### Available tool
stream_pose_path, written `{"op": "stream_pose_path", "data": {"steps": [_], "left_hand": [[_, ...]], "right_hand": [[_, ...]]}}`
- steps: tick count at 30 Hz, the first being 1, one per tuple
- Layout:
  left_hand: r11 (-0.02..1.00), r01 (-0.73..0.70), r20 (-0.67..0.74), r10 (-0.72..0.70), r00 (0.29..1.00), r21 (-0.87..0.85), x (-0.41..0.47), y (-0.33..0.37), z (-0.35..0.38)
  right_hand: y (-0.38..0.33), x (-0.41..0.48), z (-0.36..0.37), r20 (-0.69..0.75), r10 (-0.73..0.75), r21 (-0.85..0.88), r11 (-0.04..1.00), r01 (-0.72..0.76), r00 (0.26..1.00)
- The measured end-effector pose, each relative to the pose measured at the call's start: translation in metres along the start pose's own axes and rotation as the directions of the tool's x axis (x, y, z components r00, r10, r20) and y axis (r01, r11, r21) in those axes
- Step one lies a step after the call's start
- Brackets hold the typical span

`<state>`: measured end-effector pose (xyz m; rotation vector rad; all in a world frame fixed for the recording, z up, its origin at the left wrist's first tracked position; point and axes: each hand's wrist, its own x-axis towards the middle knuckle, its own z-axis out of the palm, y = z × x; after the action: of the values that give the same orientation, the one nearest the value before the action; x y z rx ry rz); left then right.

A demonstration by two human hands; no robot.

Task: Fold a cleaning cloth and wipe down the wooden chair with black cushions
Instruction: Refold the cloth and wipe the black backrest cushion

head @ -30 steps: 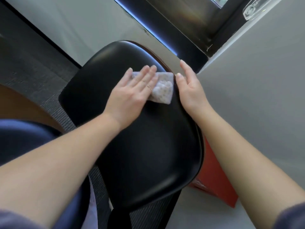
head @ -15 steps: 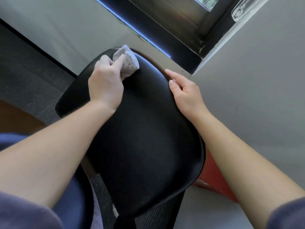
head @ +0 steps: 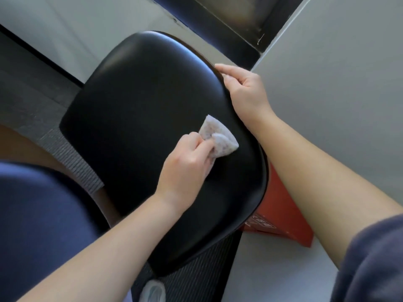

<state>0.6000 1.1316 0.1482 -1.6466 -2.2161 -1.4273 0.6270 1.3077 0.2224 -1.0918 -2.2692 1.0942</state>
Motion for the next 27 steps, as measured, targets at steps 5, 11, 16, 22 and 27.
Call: {"op": "stream_pose_path", "data": {"steps": [5, 11, 16, 22, 27], "left_hand": [[0.987, -0.158, 0.042, 0.158, 0.987, -0.004, -0.011, 0.004, 0.002], [0.989, 0.080, -0.073, -0.071, 0.995, 0.125, 0.044, -0.058, -0.012], [0.929, 0.366, -0.220, -0.345, 0.913, 0.061, 0.085, -0.100, -0.022], [0.984, 0.166, -0.085, -0.160, 0.983, 0.068, 0.052, -0.037, -0.001], [0.995, -0.069, 0.177, 0.080, 0.981, -0.066, -0.016, 0.010, 0.012]], "right_hand": [[-0.003, -0.002, 0.000, 0.028, -0.055, -0.106, 0.993, 0.057, 0.998], [-0.003, -0.003, 0.000, 0.054, -0.060, -0.121, 0.990, 0.066, 0.997], [-0.001, -0.004, 0.000, 0.047, -0.060, -0.093, 0.994, 0.065, 0.997], [0.001, -0.001, 0.000, 0.028, -0.053, -0.073, 0.996, 0.055, 0.998], [0.000, -0.003, 0.000, 0.036, -0.049, -0.069, 0.996, 0.051, 0.998]]}}
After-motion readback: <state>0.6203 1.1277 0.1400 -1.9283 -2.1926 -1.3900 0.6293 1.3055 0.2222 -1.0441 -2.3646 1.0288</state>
